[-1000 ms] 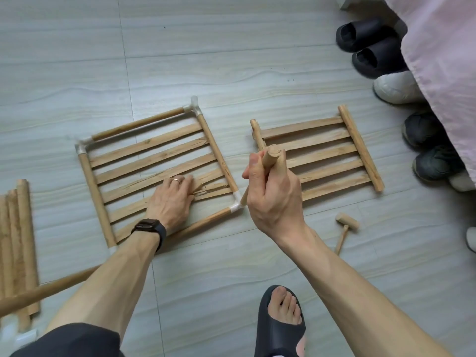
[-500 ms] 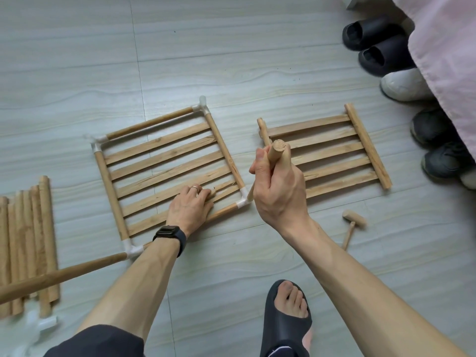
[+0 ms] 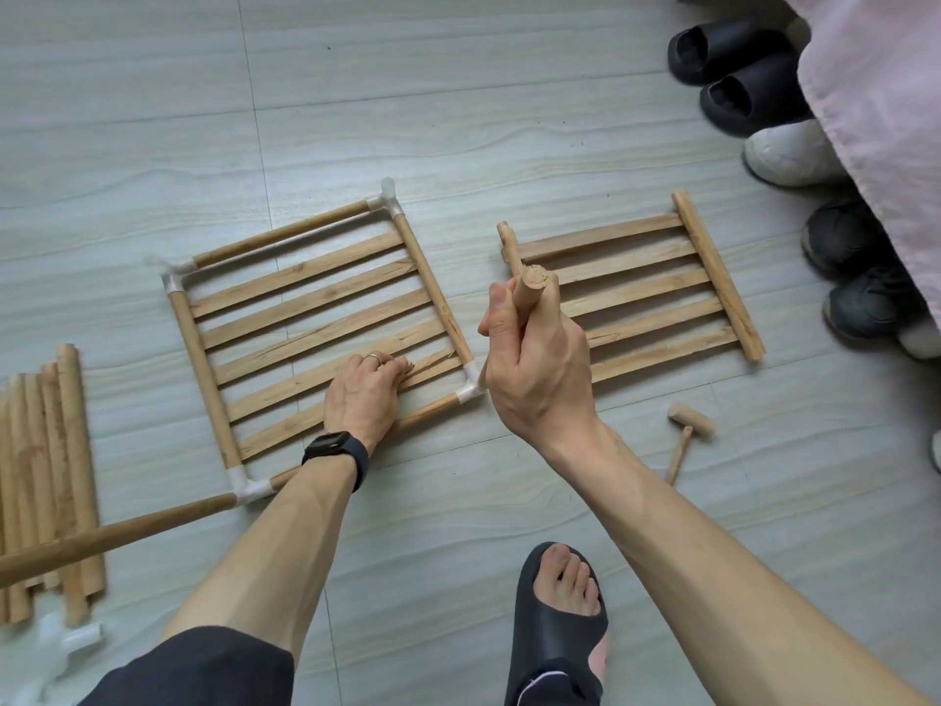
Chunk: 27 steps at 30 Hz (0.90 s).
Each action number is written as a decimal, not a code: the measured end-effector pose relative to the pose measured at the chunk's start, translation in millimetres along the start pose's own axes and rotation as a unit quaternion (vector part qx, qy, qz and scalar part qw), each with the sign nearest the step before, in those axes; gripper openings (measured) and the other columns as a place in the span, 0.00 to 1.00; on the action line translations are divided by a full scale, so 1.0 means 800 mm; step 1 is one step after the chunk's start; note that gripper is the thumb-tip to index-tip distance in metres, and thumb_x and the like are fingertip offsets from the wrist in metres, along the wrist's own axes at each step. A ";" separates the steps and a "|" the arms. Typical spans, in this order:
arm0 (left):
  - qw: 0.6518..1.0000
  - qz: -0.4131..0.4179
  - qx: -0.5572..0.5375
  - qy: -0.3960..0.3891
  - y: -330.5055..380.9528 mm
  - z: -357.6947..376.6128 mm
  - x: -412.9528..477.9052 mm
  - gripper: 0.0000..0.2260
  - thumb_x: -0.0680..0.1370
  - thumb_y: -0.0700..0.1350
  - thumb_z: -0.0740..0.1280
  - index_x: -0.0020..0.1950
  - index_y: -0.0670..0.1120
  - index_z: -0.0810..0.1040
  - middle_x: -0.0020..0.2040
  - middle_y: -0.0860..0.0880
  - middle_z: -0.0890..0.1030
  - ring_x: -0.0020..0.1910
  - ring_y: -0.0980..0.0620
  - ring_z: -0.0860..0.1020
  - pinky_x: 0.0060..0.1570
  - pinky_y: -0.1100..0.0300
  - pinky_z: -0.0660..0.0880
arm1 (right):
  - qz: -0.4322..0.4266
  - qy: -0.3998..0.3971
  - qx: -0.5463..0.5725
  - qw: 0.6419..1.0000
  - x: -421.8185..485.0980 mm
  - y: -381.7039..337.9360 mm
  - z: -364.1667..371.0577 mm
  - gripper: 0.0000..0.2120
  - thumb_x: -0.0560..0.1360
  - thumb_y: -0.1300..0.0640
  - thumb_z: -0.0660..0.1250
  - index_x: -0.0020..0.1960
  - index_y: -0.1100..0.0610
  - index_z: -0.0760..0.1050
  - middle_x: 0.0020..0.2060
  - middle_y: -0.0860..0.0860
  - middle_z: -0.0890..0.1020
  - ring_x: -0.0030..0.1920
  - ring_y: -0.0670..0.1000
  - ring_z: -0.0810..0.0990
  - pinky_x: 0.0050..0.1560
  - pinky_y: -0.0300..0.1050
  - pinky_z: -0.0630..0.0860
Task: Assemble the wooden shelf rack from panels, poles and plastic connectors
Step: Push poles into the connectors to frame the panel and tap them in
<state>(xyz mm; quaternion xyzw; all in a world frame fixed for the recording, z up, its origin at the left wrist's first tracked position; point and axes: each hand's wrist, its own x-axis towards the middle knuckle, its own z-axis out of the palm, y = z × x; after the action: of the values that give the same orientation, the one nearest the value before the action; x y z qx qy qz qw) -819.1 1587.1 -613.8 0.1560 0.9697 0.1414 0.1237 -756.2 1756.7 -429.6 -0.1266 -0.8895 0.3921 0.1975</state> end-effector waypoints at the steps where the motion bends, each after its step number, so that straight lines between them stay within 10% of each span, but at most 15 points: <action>1: 1.000 0.024 0.018 -0.002 -0.001 0.001 -0.003 0.12 0.83 0.51 0.62 0.64 0.53 0.79 0.59 0.50 0.81 0.54 0.45 0.75 0.46 0.52 0.74 | -0.001 0.001 -0.001 1.000 0.000 -0.001 0.000 0.17 0.84 0.49 0.53 0.53 0.63 0.69 0.35 0.55 0.80 0.33 0.58 0.79 0.35 0.57 0.76; 16: 0.985 0.059 0.125 -0.106 0.016 -0.002 -0.014 0.17 0.84 0.44 0.58 0.73 0.46 0.69 0.61 0.47 0.75 0.57 0.45 0.72 0.45 0.54 0.74 | 0.001 -0.017 0.003 1.000 -0.003 -0.001 -0.007 0.18 0.84 0.47 0.51 0.53 0.62 0.68 0.35 0.54 0.80 0.32 0.57 0.79 0.36 0.56 0.75; 22: 0.988 0.054 0.106 -0.102 0.024 -0.015 0.003 0.17 0.83 0.55 0.61 0.68 0.48 0.71 0.55 0.47 0.79 0.55 0.43 0.77 0.36 0.53 0.70 | -0.014 -0.007 0.011 1.000 -0.008 0.006 -0.003 0.15 0.85 0.49 0.53 0.51 0.60 0.67 0.33 0.54 0.78 0.28 0.55 0.77 0.32 0.56 0.74; 27: 0.979 0.054 0.158 -0.114 0.045 -0.004 0.001 0.11 0.83 0.39 0.57 0.65 0.43 0.71 0.59 0.46 0.74 0.56 0.42 0.73 0.33 0.52 0.70 | 0.006 -0.018 0.002 1.000 -0.006 -0.001 -0.004 0.16 0.84 0.48 0.52 0.52 0.62 0.67 0.34 0.54 0.79 0.30 0.56 0.78 0.35 0.57 0.75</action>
<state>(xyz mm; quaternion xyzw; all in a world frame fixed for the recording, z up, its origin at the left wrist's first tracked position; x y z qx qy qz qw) -811.2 1619.2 -599.4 0.2413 0.9494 -0.0261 0.1992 -750.2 1756.4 -428.5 -0.1240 -0.8913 0.3977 0.1791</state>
